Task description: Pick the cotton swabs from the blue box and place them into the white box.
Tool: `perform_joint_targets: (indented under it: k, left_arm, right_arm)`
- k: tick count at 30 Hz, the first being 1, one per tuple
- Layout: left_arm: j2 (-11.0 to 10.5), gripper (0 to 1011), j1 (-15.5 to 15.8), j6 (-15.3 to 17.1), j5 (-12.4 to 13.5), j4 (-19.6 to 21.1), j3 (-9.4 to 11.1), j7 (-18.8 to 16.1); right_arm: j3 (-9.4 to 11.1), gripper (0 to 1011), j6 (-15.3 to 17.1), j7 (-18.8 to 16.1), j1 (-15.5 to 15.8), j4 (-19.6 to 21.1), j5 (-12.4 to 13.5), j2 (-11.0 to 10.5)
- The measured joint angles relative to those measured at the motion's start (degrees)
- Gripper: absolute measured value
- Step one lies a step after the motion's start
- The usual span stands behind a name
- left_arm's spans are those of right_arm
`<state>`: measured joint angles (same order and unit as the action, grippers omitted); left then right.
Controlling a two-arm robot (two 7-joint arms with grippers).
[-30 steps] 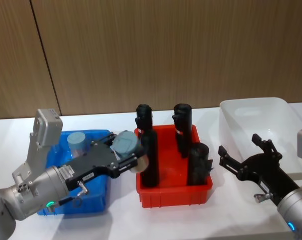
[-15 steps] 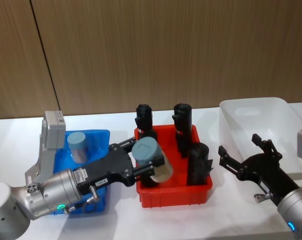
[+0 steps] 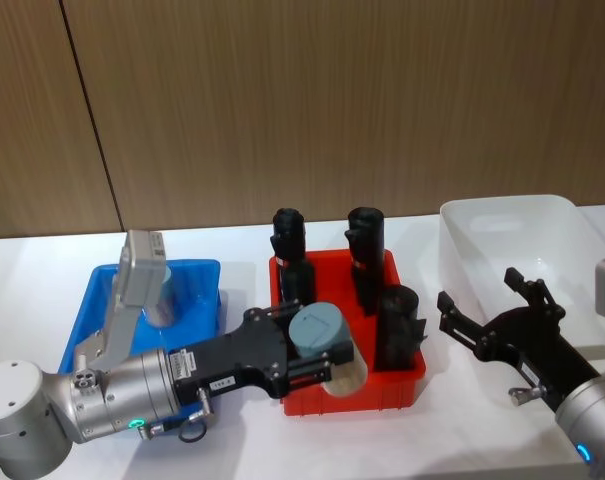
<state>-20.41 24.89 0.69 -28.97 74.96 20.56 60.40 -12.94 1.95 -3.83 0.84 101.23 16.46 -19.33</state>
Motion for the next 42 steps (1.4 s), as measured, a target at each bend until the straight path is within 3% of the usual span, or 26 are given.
perform_joint_targets:
  k: [8, 30, 42]
  left_arm:
    - [-0.5, 663, -0.3, 1.2, 0.9, 1.2, 0.4, -0.1]
    - [-2.5, 663, -1.7, 0.9, 0.4, 4.8, 0.0, -2.8]
    - [-2.9, 663, -1.9, 0.8, 0.3, 5.4, -0.1, -3.2]
  right_arm:
    - [0.0, 1001, 0.0, 0.0, 0.0, 0.0, 0.0, 0.0]
    - [0.0, 1002, 0.0, -0.3, 0.0, 0.0, 0.0, 0.0]
    - [0.3, 1001, 1.5, -3.6, -0.7, -0.3, -1.5, -0.7]
